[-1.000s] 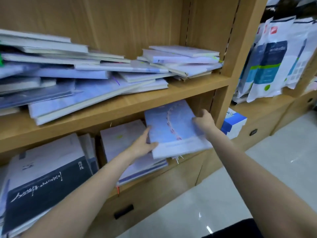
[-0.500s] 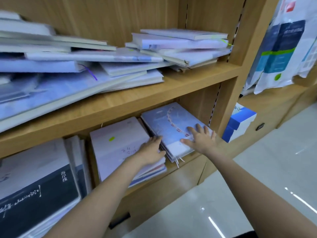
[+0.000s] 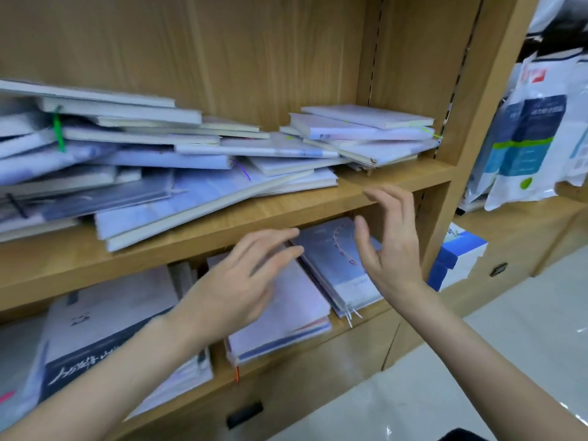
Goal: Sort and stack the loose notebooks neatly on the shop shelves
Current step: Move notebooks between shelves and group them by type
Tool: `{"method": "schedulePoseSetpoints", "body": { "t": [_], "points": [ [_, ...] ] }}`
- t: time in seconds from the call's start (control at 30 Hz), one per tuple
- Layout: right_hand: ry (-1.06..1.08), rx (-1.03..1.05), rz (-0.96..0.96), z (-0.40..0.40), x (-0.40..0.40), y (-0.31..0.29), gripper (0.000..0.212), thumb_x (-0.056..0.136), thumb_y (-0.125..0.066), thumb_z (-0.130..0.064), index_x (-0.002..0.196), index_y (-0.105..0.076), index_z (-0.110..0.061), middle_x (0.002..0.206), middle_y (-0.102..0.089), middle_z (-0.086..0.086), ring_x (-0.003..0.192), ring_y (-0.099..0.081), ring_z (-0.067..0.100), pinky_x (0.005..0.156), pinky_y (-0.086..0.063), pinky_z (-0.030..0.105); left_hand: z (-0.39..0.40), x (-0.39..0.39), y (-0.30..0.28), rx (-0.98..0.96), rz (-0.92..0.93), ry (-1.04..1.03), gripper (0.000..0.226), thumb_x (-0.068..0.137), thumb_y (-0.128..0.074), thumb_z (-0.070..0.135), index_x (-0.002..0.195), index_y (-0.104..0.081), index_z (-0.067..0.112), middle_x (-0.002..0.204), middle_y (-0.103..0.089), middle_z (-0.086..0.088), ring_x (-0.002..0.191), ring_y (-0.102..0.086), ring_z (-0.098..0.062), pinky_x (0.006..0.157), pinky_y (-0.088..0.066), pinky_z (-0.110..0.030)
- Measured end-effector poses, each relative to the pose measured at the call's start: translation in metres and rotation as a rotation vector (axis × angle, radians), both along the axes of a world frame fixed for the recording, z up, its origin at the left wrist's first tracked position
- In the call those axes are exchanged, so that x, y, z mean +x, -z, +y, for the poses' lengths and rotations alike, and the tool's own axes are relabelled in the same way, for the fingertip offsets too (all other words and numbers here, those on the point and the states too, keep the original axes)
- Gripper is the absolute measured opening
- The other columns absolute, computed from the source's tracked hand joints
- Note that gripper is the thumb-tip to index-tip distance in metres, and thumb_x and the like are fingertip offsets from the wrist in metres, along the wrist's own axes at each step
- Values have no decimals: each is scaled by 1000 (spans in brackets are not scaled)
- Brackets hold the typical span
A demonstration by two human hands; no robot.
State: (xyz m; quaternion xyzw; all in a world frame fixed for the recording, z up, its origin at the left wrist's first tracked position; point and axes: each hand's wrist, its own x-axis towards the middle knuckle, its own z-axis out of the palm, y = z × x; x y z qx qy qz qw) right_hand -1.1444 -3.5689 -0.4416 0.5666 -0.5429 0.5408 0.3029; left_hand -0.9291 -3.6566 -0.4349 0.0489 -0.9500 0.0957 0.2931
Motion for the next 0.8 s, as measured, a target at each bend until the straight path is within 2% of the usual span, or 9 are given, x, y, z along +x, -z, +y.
{"method": "schedulePoseSetpoints", "body": {
  "t": [0.13, 0.2, 0.27, 0.37, 0.43, 0.57, 0.7, 0.8],
  "points": [
    [-2, 100, 141, -34, 19, -50, 38, 88, -52, -21, 114, -55, 6, 114, -51, 24, 109, -46, 29, 95, -39, 38, -2, 22, -55, -153, 150, -74, 38, 82, -40, -2, 118, -52, 2, 129, -47, -17, 113, -48, -35, 103, -35, -37],
    [-7, 255, 180, -51, 25, -71, 46, 86, -51, -32, 115, -55, 3, 117, -52, 22, 109, -47, 30, 93, -39, 40, -11, 35, -75, -210, 181, -189, 42, 77, -42, -1, 118, -53, 4, 129, -52, -18, 113, -48, -36, 96, -39, -43],
    [2, 459, 240, -69, 31, -93, 49, 84, -51, -39, 115, -57, -2, 116, -56, 18, 109, -51, 34, 92, -37, 40, -24, 48, -92, -277, 190, -354, 45, 73, -45, 3, 116, -55, 7, 131, -53, -16, 117, -45, -33, 95, -35, -44],
    [59, 647, 307, -93, 43, -115, 32, 89, -56, -28, 114, -61, -8, 109, -63, 14, 105, -54, 32, 86, -37, 35, -42, 65, -111, -351, 172, -619, 44, 66, -54, 8, 110, -59, 9, 129, -55, -14, 121, -43, -33, 102, -26, -49],
    [143, 719, 346, -102, 52, -122, 24, 90, -52, -22, 110, -62, -12, 107, -64, 13, 102, -57, 32, 77, -41, 36, -48, 74, -118, -350, 141, -744, 45, 60, -65, 5, 105, -62, 8, 125, -58, -15, 119, -48, -38, 101, -29, -56],
    [246, 712, 400, -101, 56, -129, 25, 97, -45, -27, 114, -61, -18, 104, -64, 11, 100, -58, 32, 66, -33, 34, -49, 80, -131, -307, 67, -845, 52, 52, -76, -5, 102, -64, 4, 123, -60, -18, 111, -56, -42, 95, -36, -63],
    [197, 599, 395, -93, 53, -145, 21, 96, -46, -26, 110, -62, -22, 99, -67, 8, 96, -58, 32, 61, -28, 32, -50, 83, -145, -134, 107, -879, 61, 79, -55, -12, 130, -40, 17, 153, -27, -5, 140, -23, -28, 112, -9, -55],
    [111, 524, 454, -83, 51, -150, 23, 94, -50, -25, 112, -65, -22, 98, -69, 7, 91, -61, 32, 63, -33, 34, -49, 87, -149, -62, 96, -883, 68, 80, -50, -15, 134, -34, 23, 156, -18, -1, 144, -15, -25, 114, -9, -52]
  ]
}}
